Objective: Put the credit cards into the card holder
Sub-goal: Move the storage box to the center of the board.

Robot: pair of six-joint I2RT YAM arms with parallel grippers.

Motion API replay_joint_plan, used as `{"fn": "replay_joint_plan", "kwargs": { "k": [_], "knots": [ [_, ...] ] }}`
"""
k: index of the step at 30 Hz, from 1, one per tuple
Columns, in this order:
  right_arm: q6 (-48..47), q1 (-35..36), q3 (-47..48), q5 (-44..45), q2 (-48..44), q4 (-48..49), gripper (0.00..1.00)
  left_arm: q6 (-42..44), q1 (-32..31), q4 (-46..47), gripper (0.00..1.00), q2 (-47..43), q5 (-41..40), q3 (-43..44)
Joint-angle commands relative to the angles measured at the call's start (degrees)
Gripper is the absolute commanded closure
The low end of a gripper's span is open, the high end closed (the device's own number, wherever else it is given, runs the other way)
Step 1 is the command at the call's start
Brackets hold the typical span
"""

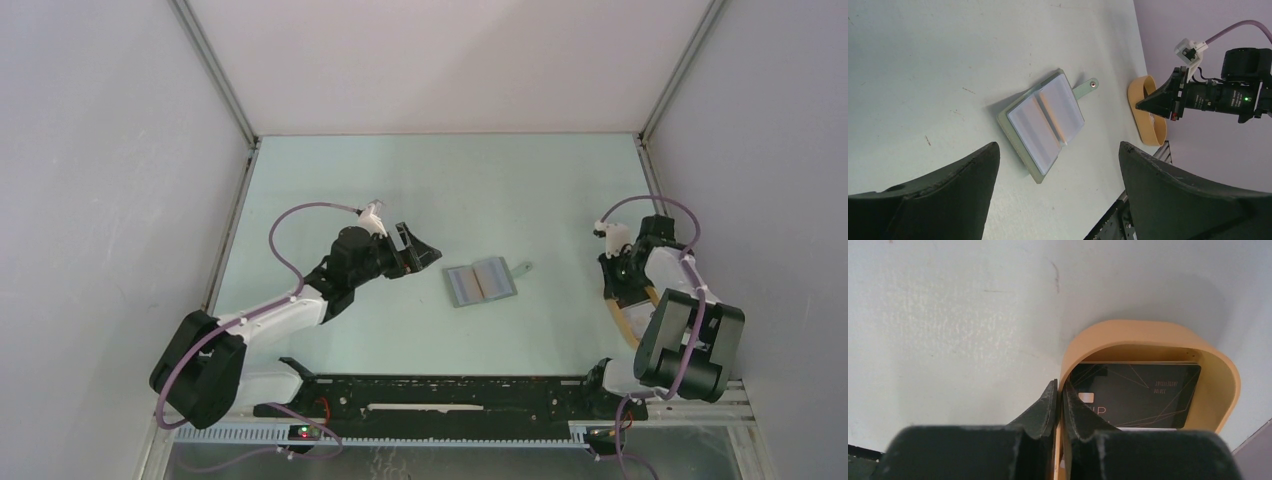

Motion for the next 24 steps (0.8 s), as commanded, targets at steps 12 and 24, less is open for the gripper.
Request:
{"fn": "replay_joint_plan", "kwargs": {
  "k": [12, 24],
  "knots": [
    [-15.15, 18.92, 0.12, -2.12, -6.55, -4.23, 0.95, 2.03, -0.27, -0.48, 0.07, -2.78, -1.21, 1.38],
    [-34.01, 28.05, 0.11, -3.98, -7.13, -6.83, 1.00, 3.15, -0.32, -3.00, 0.07, -7.85, -3.48, -0.89]
  ]
}}
